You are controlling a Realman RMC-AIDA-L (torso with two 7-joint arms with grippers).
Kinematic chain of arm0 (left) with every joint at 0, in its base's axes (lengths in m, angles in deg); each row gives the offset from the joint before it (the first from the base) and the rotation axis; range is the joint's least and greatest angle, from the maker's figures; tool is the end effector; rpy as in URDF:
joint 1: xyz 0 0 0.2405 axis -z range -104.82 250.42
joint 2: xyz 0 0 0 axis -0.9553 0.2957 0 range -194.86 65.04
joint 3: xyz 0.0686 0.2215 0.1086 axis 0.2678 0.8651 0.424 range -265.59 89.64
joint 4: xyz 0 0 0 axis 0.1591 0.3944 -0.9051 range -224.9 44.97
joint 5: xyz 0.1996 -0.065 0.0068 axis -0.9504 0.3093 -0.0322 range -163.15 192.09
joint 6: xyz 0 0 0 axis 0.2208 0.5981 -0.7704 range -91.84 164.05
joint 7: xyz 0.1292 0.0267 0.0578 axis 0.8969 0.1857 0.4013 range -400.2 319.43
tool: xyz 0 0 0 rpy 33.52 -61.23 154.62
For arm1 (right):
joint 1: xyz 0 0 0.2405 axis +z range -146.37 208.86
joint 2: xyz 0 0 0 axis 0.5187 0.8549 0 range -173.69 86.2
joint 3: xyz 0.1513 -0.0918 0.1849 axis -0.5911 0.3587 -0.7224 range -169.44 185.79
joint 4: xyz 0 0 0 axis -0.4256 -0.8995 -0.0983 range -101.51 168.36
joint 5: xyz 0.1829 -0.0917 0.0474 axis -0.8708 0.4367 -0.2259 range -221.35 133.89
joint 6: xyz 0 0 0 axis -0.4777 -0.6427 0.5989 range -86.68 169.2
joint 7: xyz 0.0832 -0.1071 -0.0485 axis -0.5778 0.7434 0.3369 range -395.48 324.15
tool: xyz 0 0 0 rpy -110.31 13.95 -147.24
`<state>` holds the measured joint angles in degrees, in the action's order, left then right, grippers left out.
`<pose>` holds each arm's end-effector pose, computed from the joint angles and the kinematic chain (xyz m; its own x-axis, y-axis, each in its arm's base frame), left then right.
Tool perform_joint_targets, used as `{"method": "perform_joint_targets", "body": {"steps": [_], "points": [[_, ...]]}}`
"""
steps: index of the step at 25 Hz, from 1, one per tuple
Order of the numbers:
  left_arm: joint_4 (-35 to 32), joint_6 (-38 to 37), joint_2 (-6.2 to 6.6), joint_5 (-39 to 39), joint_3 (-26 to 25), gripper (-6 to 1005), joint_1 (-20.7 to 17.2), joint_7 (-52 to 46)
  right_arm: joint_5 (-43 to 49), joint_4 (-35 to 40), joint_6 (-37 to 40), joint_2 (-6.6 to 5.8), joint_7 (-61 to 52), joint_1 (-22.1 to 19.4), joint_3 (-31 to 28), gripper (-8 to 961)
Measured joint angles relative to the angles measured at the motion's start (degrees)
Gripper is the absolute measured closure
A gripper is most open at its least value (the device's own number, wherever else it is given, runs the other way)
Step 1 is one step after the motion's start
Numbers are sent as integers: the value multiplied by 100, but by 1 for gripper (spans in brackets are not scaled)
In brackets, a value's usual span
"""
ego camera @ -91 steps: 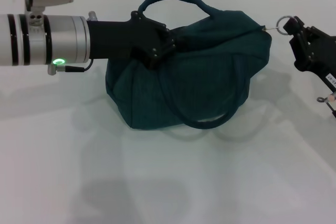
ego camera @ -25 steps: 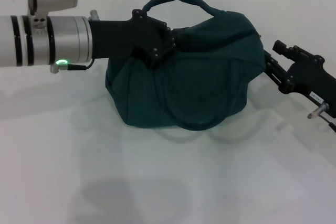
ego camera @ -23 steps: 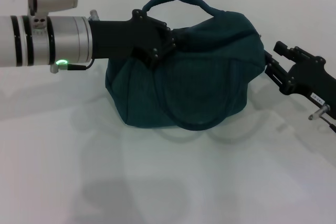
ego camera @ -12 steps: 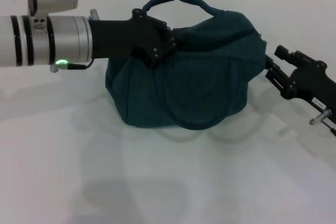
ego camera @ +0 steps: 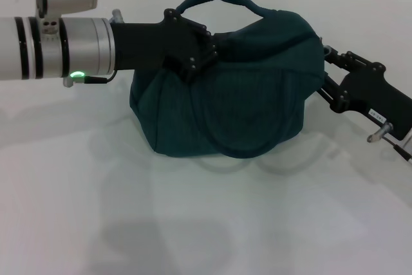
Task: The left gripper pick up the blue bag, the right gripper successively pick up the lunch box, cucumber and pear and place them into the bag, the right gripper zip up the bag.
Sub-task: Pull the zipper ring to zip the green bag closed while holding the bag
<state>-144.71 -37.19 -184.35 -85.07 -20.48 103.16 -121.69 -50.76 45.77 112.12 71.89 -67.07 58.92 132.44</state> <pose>-0.1774 0.3699 -0.0113 0.9117 0.0292 0.4098 0.1697 -0.9352 -0.3109 0.2709 0.3270 -0.0489 0.6570 -0.0403 -0.7528 -0.5738 -0.6744 -0.4646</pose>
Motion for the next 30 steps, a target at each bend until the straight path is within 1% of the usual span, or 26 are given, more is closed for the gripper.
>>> {"method": "perform_joint_targets", "body": {"steps": [11,20,25,27,30], "points": [[7,5,0,5,0,952,22,0,56,41,-90,-16,10,159,0,626],[8,26,0,7,-7,954,23,0,16,42,-66,-5,170,73,-60,640],[8,84,0,7,-9,953,23,0,-2,42,-23,10,247,55,-76,821],[8,86,0,7,-9,953,23,0,-13,41,1,11,248,31,-147,862],[8,88,2,8,-9,953,23,0,-22,40,-14,19,250,-43,-417,923]]}}
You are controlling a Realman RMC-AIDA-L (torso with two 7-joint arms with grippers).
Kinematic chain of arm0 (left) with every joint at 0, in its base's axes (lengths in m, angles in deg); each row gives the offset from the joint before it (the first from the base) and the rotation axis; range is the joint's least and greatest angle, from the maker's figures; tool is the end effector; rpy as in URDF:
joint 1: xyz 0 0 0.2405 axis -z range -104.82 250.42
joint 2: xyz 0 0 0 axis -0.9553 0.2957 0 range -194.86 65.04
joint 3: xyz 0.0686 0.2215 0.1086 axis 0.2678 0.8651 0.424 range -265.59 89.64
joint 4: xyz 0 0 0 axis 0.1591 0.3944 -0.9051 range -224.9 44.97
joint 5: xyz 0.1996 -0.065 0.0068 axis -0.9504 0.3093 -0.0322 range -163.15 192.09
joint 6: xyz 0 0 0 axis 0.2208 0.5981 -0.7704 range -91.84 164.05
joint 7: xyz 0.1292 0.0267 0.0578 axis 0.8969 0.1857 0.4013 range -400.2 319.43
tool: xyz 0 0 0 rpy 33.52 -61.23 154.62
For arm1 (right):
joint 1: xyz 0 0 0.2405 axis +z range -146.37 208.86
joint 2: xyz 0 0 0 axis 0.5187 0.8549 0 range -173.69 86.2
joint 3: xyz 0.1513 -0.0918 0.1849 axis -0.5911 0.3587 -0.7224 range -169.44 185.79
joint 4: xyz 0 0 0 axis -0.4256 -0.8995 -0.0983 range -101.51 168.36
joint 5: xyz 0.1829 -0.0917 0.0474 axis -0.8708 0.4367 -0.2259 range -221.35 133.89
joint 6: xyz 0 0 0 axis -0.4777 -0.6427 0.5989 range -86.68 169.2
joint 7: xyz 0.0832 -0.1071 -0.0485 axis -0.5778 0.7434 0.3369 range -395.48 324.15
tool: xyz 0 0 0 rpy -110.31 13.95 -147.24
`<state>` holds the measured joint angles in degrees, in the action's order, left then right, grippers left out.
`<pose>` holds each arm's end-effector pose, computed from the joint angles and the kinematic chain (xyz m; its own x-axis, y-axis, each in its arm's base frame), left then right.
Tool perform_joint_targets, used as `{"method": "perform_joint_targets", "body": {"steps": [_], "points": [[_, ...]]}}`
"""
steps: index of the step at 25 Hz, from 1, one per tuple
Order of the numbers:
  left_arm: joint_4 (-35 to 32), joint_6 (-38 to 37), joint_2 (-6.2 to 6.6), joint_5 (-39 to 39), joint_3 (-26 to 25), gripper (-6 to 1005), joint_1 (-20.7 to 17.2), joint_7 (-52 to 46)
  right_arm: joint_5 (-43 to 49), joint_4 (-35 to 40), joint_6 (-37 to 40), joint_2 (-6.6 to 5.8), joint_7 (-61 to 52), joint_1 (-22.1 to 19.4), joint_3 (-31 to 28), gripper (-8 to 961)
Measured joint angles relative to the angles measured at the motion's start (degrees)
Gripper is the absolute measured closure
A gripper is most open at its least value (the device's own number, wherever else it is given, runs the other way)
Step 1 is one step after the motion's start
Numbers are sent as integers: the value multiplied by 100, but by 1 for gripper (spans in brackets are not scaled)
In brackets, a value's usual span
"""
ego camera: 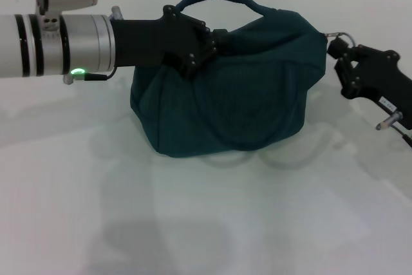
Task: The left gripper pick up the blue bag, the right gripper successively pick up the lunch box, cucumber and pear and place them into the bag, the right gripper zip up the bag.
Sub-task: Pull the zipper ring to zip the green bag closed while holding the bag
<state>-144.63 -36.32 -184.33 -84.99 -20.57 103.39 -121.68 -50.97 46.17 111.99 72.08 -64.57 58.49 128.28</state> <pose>-0.1769 0.3728 -0.0105 0.9119 0.0276 0.4096 0.1738 -0.9299 -0.3242 0.2727 0.3333 -0.0392 0.6528 0.0081 -0.7575 -0.5883 -0.6245 -0.5137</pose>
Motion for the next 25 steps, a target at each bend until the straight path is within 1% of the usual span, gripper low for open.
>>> {"method": "perform_joint_targets", "body": {"steps": [1,5,12,19,23,25], "points": [[0,0,1,0,0,953,0,0,0,-5,-20,4,0,-32,-83,943],[1,-1,2,0,-46,952,7,0,1,-14,-165,11,-37,-93,-212,943],[0,1,7,-3,-139,952,52,-54,45,-25,-816,-23,-398,-54,-209,942],[85,38,-9,8,-128,951,93,-79,132,11,-819,-33,-427,-34,-205,943],[325,332,-32,53,85,951,185,-166,146,81,-775,-25,-433,-37,-230,940],[432,459,-34,131,131,951,218,-257,147,107,-633,-28,-428,-67,-232,938]]}}
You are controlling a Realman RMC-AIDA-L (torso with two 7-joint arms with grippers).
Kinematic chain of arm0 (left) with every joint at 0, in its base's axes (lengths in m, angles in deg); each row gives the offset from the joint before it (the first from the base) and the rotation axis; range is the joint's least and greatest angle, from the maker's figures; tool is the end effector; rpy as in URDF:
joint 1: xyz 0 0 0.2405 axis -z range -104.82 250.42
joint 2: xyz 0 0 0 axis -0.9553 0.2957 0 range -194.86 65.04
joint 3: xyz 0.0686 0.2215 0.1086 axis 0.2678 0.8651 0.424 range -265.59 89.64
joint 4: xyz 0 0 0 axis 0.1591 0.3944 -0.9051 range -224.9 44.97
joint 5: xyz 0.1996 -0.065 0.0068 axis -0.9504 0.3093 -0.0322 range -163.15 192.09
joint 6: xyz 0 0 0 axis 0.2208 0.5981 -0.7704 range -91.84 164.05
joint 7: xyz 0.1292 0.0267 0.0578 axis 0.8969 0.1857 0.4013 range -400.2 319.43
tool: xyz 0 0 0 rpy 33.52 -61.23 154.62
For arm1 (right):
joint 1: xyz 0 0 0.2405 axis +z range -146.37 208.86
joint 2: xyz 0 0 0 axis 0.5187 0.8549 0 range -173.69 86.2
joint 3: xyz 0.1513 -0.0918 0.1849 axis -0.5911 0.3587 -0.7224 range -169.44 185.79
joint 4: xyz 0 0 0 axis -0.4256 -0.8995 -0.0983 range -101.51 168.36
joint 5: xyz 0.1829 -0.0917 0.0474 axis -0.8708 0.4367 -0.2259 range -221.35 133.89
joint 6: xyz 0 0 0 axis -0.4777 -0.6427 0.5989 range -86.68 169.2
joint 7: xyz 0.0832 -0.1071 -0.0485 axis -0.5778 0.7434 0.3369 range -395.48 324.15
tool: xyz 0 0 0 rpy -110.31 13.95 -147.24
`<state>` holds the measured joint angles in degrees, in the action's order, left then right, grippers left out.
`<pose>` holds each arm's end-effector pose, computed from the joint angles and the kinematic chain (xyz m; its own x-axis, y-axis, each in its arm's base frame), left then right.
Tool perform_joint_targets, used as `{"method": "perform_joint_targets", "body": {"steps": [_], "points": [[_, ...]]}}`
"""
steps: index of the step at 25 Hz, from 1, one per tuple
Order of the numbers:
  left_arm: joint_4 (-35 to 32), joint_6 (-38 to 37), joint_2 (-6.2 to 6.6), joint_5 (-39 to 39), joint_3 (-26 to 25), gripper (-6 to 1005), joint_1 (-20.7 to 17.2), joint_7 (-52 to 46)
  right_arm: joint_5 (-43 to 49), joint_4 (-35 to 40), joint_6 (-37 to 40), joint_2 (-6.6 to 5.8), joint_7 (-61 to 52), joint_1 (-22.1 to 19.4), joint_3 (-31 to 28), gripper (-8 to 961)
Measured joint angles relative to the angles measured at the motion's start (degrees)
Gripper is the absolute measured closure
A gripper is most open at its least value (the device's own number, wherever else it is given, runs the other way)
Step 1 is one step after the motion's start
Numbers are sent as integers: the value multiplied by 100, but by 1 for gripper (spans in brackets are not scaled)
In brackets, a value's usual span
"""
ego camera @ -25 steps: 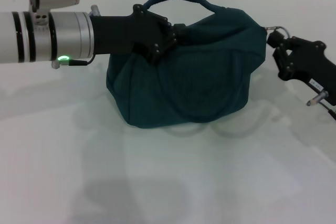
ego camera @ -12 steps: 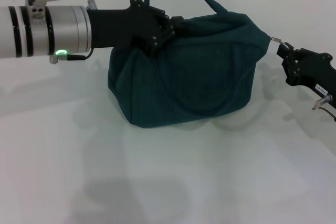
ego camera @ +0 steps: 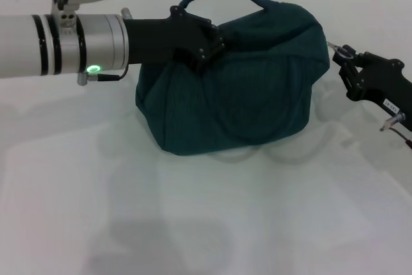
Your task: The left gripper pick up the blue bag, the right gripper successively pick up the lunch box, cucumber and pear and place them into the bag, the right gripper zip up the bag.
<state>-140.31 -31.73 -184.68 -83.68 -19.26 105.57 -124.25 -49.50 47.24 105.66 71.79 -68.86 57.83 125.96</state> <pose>-0.1759 0.3823 -0.0242 0.8953 0.1095 0.4318 0.2623 -0.9130 -0.3125 0.2871 0.3389 -0.0402 0.6397 -0.0974 -0.7625 -0.6664 -0.5646 -0.4870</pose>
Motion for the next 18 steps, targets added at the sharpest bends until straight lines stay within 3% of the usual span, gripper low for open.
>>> {"method": "perform_joint_targets", "body": {"steps": [6,11,14,18], "points": [[69,53,16,571,-57,950,-124,72,-1,-24,440,-16,4,-105,-9,810],[64,53,17,1008,-188,755,-292,340,-1,-41,454,-25,-44,-205,23,682],[64,37,24,1277,-191,525,-377,453,3,-41,509,-40,-187,-323,31,585],[65,-52,25,1599,-193,339,-548,680,75,-47,974,-79,-340,-569,22,456]]}}
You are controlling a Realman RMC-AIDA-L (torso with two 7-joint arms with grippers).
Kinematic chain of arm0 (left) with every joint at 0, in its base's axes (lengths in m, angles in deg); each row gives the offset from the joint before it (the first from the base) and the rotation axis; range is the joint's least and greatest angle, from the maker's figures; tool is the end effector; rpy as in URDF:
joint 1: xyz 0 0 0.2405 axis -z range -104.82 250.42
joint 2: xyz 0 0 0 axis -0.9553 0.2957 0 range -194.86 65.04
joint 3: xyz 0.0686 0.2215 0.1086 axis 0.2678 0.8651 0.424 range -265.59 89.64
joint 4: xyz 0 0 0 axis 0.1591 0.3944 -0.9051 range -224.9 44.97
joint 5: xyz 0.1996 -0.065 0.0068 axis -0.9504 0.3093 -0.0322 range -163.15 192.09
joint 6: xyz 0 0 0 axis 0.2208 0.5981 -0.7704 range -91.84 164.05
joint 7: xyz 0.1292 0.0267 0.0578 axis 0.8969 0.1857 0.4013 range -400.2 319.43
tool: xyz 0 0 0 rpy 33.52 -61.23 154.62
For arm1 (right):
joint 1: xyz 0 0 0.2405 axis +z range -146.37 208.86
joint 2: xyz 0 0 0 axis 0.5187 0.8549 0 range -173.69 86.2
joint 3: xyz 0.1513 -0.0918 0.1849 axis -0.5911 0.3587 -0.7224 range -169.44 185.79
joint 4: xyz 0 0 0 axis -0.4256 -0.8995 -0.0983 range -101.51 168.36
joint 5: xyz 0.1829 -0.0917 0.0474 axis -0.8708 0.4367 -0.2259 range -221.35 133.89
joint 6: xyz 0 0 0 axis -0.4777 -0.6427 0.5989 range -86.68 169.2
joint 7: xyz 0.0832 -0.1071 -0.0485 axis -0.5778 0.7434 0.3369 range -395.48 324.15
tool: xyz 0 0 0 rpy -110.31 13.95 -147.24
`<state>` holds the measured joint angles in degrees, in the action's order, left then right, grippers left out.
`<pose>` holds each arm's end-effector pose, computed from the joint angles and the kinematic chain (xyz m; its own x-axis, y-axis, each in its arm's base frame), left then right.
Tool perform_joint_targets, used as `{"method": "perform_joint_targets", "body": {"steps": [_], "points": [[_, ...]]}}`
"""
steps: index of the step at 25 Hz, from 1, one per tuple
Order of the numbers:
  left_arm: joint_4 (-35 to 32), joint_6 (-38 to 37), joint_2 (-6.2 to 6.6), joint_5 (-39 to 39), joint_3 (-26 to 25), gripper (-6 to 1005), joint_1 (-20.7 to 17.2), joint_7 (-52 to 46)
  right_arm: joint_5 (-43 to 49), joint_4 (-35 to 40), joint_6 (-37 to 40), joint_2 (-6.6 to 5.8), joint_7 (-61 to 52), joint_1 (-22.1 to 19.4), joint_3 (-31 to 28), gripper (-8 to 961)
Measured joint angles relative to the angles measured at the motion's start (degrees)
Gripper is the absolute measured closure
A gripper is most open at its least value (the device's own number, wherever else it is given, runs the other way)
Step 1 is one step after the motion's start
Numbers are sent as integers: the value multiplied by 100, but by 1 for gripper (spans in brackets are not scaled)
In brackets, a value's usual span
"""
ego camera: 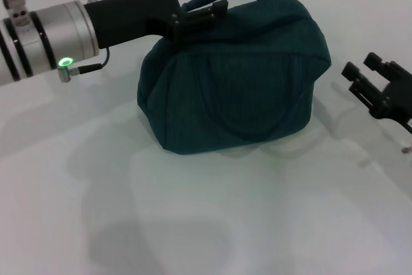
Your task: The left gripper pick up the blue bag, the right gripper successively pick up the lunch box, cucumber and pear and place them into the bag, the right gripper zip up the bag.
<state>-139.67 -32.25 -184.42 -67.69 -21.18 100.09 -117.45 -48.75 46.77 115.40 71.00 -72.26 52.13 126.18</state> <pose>-0.1887 0.3759 0.0041 0.7682 0.0703 0.6363 0.3770 -0.8531 -0.3608 0.3027 0.3028 -0.0269 0.5530 -0.0818 -0.8292 -0.7057 -0.5751 -0.4139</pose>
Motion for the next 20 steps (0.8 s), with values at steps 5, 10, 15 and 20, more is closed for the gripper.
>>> {"method": "perform_joint_targets", "body": {"steps": [5,10,15,20], "points": [[127,-367,-5,525,14,241,-190,512,96,-26,1237,-114,-18,-227,6,438],[901,-1622,10,1041,-10,177,-260,1617,896,-89,2449,-331,-290,-69,8,440],[1494,-2142,6,1294,-10,153,-435,2503,1745,-118,2844,-487,-565,236,-7,439],[1731,-2307,47,1275,-9,155,-522,2603,1976,-137,2789,-475,-520,313,-29,437]]}}
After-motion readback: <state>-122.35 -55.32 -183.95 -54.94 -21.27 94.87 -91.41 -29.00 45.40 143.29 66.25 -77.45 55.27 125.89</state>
